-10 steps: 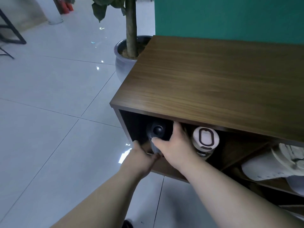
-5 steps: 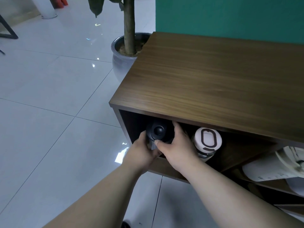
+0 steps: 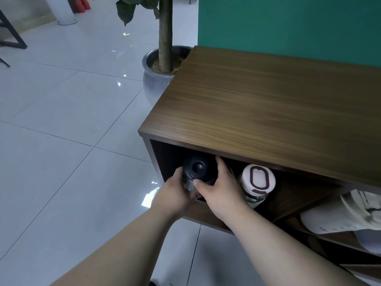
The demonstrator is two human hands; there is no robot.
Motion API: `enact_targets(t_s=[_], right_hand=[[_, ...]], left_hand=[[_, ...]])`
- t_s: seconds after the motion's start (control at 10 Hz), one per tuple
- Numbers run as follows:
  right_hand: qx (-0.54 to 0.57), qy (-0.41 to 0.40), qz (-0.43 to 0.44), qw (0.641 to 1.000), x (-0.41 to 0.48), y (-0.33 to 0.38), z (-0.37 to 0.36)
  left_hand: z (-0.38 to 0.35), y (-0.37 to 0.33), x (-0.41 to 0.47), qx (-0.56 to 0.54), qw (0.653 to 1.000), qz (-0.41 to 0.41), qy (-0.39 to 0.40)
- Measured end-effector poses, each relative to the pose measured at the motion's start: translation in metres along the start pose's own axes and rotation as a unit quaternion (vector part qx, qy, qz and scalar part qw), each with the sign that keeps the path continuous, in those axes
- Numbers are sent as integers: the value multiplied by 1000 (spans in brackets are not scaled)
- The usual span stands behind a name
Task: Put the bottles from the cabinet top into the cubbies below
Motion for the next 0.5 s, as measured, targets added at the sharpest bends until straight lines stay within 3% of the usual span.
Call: enact_targets(t_s=[0.1, 0.3, 0.5], right_hand=[[1, 6, 1, 1000, 0, -3, 0], [-30, 16, 3, 999, -11, -4, 4], [-55, 77, -31, 995, -38, -13, 18]], left_hand=[[0, -1, 0, 12, 1000, 9, -2], [-1, 5, -3, 3, 993, 89, 76], [8, -4, -14, -33, 984, 99, 142]])
Point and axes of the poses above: each hand's wrist, its own x-axis towards the middle knuckle, its own z-axis out of the back of the hand, y = z × x, the point moved 2 cm from there along x, towards the middle knuckle, and after that the axes turned 11 degrees about -z, right-handed, at the moved point
